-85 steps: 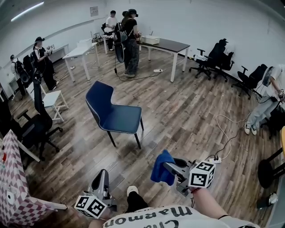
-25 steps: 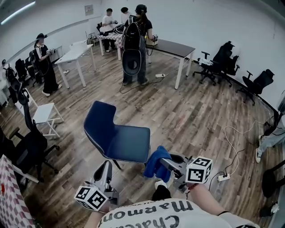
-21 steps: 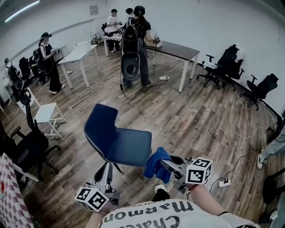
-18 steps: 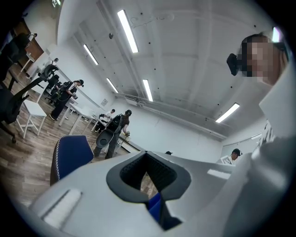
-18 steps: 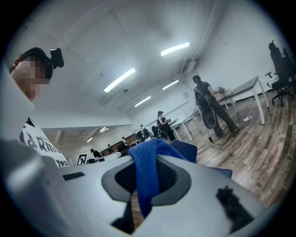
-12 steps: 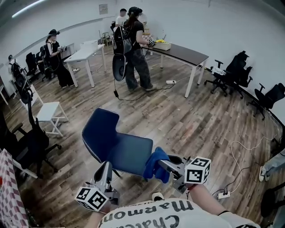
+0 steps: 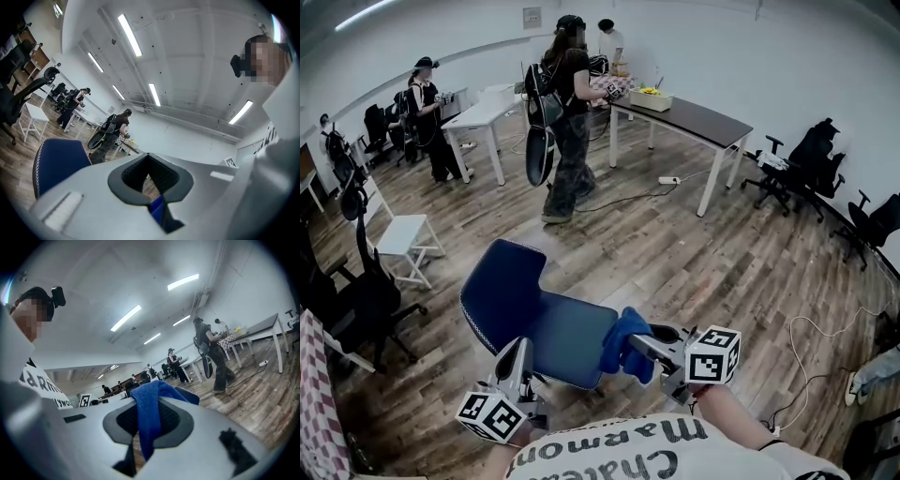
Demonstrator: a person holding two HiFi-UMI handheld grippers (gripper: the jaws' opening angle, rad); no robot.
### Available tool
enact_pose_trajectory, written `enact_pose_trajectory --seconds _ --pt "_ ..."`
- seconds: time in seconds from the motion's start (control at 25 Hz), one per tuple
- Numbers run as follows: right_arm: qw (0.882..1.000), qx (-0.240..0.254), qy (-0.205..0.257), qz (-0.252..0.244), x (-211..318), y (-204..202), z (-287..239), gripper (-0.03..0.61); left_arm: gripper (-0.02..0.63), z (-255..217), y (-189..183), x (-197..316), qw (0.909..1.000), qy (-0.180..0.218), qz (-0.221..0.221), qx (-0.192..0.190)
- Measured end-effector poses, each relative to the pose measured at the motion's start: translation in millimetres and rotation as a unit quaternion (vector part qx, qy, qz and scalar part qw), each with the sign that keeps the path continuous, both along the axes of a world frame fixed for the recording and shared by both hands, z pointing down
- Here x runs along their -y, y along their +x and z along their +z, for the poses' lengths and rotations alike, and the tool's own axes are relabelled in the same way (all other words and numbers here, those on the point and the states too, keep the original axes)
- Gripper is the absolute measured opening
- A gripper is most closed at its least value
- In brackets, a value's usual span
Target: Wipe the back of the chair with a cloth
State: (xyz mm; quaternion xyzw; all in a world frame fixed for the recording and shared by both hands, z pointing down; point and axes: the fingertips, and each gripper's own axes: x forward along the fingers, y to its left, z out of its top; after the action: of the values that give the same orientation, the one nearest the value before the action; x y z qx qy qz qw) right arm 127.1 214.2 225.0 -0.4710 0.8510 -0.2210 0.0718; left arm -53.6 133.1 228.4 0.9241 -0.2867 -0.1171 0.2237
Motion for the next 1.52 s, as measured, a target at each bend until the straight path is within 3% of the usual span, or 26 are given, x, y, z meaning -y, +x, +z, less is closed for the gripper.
enact_pose_trajectory --seconds 0.32,0.6,1.04,1.52 --pt "0.999 -0.014 -0.004 -0.034 24.4 35.9 8.3 0.051 0.003 6.3 36.6 14.4 0.9995 0.007 -0.021 -0.021" --pt "0.998 -0.009 -0.008 -0.064 45.7 46.1 21.1 0.051 0.003 22.5 43.3 12.2 0.9991 0.003 -0.041 -0.015" --pt "0.991 0.042 -0.007 -0.124 73.9 13.4 32.7 0.051 0.003 26.5 6.5 2.8 0.9945 -0.013 -0.097 0.037" --pt "0.989 0.053 -0.025 -0.139 110.4 -47.0 34.2 0.051 0.003 28.4 -43.3 37.8 0.9940 -0.048 -0.095 0.026"
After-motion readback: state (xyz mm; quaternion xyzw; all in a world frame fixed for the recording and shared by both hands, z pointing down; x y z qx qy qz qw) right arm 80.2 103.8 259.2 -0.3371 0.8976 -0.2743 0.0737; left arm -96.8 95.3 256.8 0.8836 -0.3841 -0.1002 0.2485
